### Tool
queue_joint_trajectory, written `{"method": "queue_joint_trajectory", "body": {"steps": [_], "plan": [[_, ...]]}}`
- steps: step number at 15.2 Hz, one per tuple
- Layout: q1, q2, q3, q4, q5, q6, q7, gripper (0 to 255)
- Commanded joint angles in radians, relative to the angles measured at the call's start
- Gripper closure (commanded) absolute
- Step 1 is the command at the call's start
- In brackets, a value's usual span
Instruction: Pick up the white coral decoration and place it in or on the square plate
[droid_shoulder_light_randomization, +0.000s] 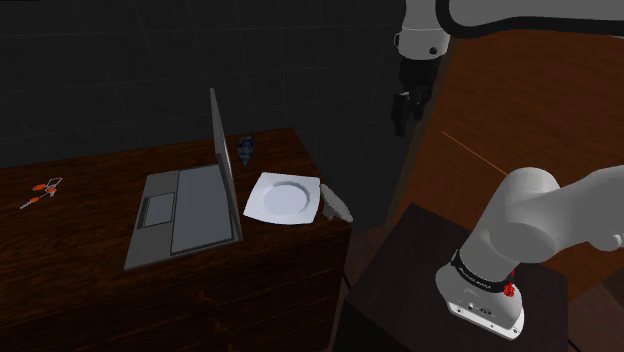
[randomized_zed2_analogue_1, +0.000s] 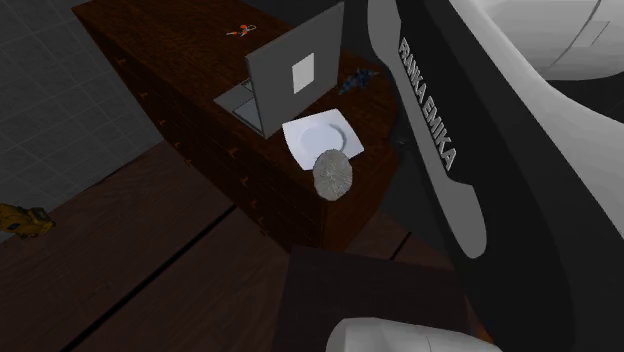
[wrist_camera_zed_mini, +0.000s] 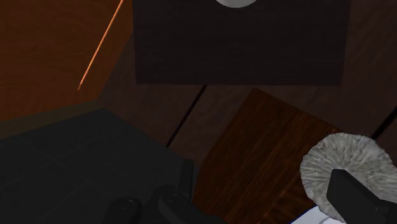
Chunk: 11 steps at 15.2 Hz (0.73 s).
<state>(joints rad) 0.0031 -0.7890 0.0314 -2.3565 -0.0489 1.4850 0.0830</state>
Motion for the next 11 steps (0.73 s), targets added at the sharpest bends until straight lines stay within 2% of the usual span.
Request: {"method": "queue_joint_trajectory", "body": {"steps": [1, 6, 11], "plan": [[0.0, 0.0, 0.0, 0.0, 0.0, 0.0, 0.0, 0], [0.016, -0.013, 0.169, -0.086, 0.038, 0.112, 0.201, 0], [0.017, 0.046, 0.35, -0.122, 0.058, 0.227, 0.41, 0]]}}
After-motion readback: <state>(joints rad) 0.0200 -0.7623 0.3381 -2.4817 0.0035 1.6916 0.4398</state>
